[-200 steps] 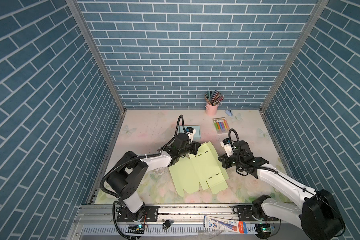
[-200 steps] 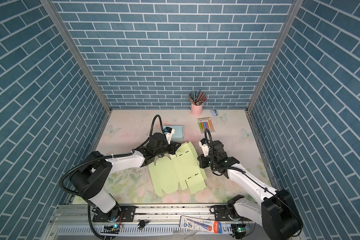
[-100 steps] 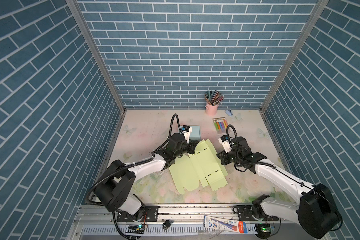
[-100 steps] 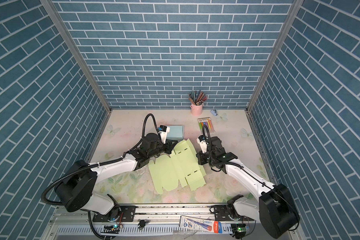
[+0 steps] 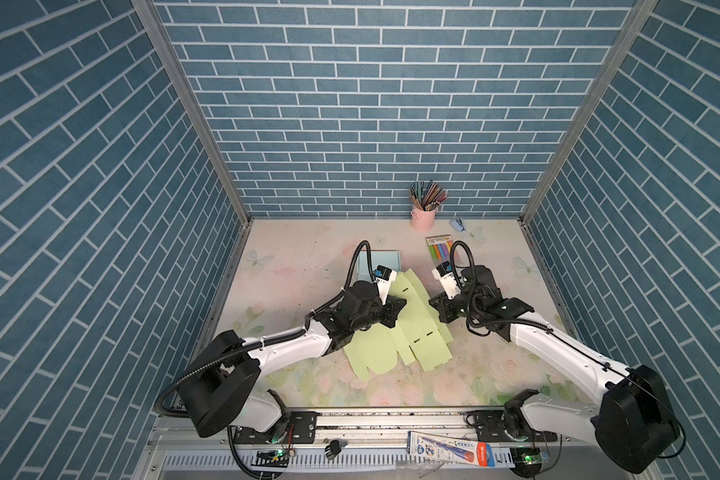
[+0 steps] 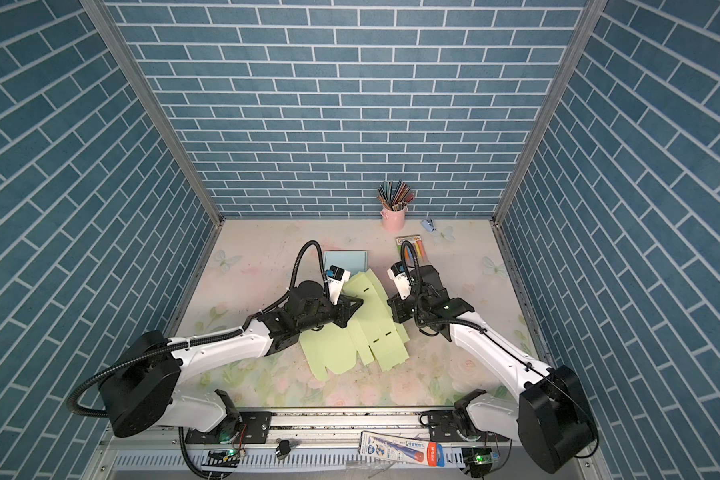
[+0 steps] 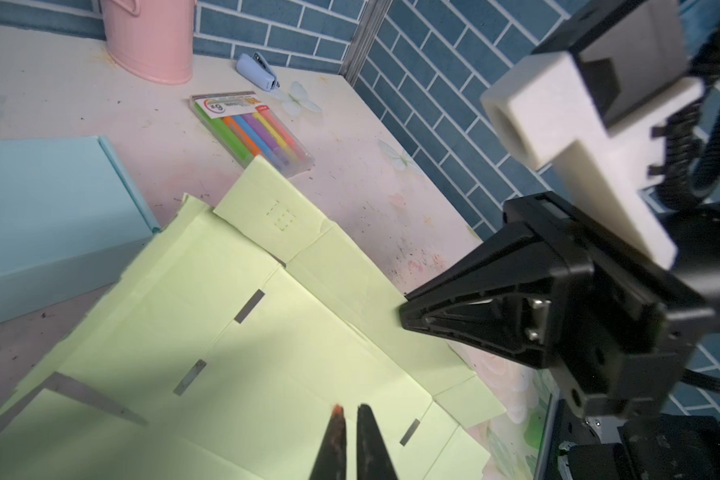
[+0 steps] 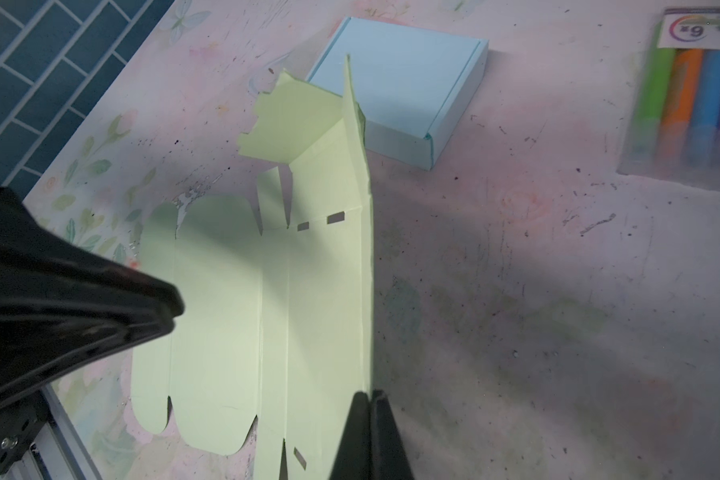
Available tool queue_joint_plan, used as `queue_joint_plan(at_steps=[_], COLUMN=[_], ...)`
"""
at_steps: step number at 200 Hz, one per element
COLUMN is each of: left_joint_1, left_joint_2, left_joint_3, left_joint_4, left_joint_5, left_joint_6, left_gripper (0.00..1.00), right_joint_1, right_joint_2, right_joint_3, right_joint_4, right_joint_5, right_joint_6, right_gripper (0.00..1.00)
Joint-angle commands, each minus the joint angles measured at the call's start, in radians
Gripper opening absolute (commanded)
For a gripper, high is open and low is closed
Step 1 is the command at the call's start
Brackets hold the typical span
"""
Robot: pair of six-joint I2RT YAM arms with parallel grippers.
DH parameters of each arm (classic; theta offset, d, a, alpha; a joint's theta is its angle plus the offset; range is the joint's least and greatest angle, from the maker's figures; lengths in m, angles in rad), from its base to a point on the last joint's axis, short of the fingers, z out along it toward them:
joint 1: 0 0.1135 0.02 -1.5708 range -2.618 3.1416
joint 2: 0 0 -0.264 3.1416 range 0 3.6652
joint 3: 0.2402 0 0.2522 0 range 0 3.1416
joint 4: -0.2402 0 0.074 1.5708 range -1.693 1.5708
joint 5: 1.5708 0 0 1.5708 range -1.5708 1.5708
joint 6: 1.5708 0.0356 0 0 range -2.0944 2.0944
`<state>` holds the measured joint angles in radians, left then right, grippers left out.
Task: Fold the paper box
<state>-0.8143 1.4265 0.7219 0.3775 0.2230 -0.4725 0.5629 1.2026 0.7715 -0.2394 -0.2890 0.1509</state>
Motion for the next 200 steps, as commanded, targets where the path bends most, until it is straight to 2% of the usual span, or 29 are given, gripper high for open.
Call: queue_joint_plan(at_steps=[1,40,76,133,200], left_joint_1=[0.028,0.112,0.176,0.2,0.224], left_joint_2=[0.0,0.016,0.048,0.11,0.159], left_joint_3=[-0.008,-0.004,0.013,0.077,0.157], left_joint_4=[-0.002,-0.007,0.017,0.015,0.001], left_joint_5=[-0.009,0.014,0.036,0.039,0.101], left_joint_6=[0.014,0.026,0.023,0.04,0.067], left_gripper=[0.09,0.08,0.06,0.06,0.06], right_joint_1=[0.031,0.086,0.095,0.1,0.111], right_joint_2=[-0.008,-0.001,-0.005,-0.011,-0.012], right_joint_3=[0.006,-0.003,-0.01,-0.012,-0.011], right_joint_4=[-0.001,0.011,0.023,0.031,0.034], right_joint_5=[-0.029,-0.03,-0.035,-0.05,-0.05], right_joint_6=[-0.053,-0.063,-0.063,-0.07,-0.076], right_gripper=[0.0,0.0,0.0,0.0,0.0])
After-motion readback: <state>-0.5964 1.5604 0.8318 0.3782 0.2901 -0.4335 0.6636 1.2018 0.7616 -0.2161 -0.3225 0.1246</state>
